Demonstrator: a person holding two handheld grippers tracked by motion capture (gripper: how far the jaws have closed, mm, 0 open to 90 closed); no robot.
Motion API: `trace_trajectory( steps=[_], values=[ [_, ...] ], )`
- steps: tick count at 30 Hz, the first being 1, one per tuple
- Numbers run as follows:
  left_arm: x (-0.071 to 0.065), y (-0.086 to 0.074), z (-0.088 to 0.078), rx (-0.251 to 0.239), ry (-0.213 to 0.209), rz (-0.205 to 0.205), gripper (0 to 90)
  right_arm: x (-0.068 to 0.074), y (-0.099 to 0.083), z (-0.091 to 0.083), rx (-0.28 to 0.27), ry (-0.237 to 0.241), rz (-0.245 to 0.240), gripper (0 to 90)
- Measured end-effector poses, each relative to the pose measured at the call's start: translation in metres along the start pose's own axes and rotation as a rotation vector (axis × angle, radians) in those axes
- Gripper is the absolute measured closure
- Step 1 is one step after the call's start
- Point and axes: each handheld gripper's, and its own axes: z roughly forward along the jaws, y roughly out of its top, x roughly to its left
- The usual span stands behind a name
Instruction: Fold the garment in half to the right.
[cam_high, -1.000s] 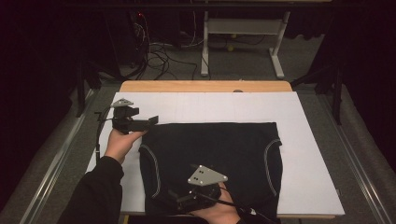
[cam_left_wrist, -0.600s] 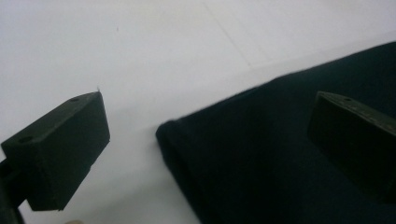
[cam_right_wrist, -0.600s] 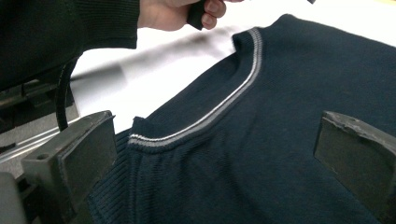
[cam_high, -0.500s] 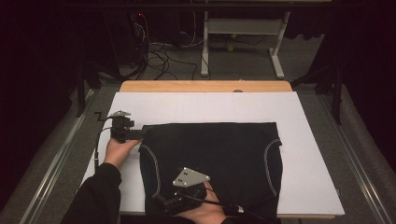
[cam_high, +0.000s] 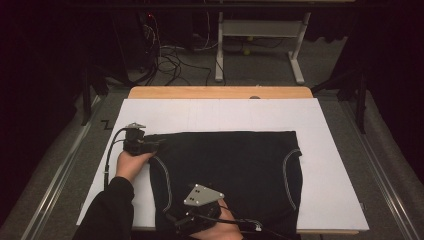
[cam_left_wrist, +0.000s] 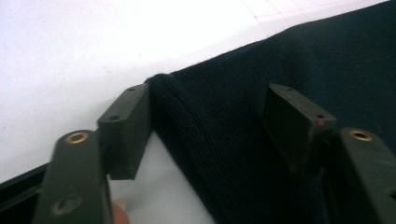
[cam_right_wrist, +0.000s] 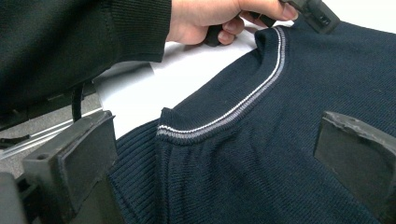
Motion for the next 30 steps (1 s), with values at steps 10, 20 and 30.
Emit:
trace_trajectory(
  steps=[10,20,30],
  values=[
    [-0.009,0.001,0.003,0.013,0.066,0.030,51.1,0.012,-0.001,0.006,0.052,0.033,0.010,3.2],
    [-0.013,-0.003,0.005,0.007,0.053,0.055,69.6,0.039,0.004,0.032,0.170,0.050,-0.021,13.1],
    [-0.014,-0.004,0.004,0.003,0.056,0.054,69.5,0.048,0.007,0.058,0.265,-0.023,-0.043,15.1]
  ],
)
